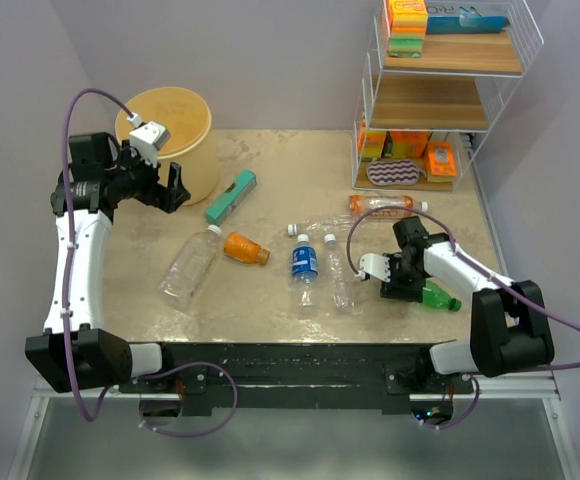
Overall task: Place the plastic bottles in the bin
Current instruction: Pick up the plastic bottle at the center of the board.
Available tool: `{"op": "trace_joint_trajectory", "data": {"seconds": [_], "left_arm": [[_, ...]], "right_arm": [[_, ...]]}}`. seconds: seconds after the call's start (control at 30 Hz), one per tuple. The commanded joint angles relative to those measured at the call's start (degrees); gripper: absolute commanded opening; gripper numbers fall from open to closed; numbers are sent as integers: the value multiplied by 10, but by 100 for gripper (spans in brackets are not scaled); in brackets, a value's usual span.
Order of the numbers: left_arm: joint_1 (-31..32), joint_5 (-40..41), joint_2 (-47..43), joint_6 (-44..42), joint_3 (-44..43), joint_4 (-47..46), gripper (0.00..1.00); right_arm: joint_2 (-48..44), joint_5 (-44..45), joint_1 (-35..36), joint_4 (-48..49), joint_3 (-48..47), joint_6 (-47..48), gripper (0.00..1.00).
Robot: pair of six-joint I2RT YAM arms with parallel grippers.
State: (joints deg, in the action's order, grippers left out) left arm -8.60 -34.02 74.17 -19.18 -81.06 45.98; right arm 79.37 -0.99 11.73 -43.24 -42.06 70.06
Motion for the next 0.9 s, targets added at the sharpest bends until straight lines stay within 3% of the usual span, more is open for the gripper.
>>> {"op": "trace_joint_trajectory", "data": {"seconds": [0.0, 0.47, 0.87], "left_arm": [[-3, -5, -17, -9, 2, -21, 99], [-3, -21, -25, -6, 10, -23, 99], [-3, -75, -33, -1, -2, -15, 99]], "right_arm": [[-14, 3, 2, -11, -32, -8, 58], [-37, -25, 1, -79, -163, -43, 31], [-11, -139, 1, -142, -345, -145, 25]]}}
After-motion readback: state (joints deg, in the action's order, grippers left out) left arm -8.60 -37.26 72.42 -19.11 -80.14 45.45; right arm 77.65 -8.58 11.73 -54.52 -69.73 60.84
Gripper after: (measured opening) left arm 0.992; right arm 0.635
